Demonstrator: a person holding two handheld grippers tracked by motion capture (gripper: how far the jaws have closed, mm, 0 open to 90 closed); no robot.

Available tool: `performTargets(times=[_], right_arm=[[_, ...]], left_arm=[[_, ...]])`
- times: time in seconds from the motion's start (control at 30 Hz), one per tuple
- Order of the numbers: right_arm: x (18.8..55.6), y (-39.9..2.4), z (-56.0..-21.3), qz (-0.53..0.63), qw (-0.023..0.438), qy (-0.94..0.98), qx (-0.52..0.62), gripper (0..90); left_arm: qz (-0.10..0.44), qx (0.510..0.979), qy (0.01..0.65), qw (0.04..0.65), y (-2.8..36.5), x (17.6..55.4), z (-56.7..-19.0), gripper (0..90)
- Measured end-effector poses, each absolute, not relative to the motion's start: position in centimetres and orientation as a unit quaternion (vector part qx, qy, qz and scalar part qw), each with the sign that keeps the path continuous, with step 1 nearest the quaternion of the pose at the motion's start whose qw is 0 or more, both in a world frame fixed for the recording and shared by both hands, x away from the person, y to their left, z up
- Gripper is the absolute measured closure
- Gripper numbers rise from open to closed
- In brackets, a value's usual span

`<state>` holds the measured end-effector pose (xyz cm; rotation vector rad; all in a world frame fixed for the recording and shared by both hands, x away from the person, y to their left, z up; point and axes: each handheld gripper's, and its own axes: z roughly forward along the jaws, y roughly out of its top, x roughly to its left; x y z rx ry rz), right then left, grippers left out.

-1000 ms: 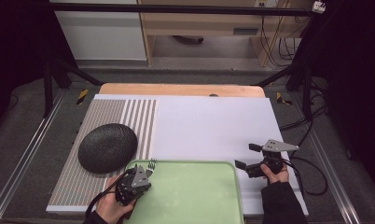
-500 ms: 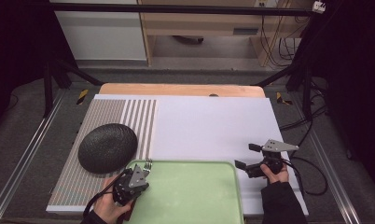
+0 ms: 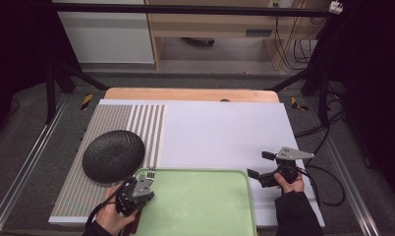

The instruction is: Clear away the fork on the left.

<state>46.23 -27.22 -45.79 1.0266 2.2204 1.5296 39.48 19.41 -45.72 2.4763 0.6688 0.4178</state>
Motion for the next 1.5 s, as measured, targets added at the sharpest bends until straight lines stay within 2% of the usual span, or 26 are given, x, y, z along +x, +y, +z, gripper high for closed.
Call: performTargets(times=[0.13,0.5,0.63,0.87,1.23,1.5], right_arm=[[46.2,-27.3,-45.8,0.528,0.128,0.762,0.353,0.5],[46.2,-27.2,-45.7,0.529,0.127,0.761,0.353,0.4],[46.2,-27.3,-45.7,0.53,0.126,0.761,0.352,0.4],[46.2,-27.2,-45.8,0.53,0.124,0.762,0.352,0.5],[46.2,-27.2,-45.8,0.528,0.124,0.763,0.353,0.5],[46.2,-27.2,-45.8,0.529,0.123,0.761,0.355,0.5]], left_arm=[[0.173,0.909,0.245,0.288,19.6,39.3,-45.1,74.5],[0.186,0.886,0.273,0.326,21.0,39.7,-44.1,26.8],[0.202,0.886,0.268,0.321,21.4,39.8,-43.8,16.7],[0.221,0.886,0.27,0.306,22.6,40.1,-43.3,6.5],[0.227,0.892,0.247,0.302,24.3,40.3,-43.0,1.5],[0.247,0.896,0.235,0.285,25.8,40.6,-42.8,1.4]])
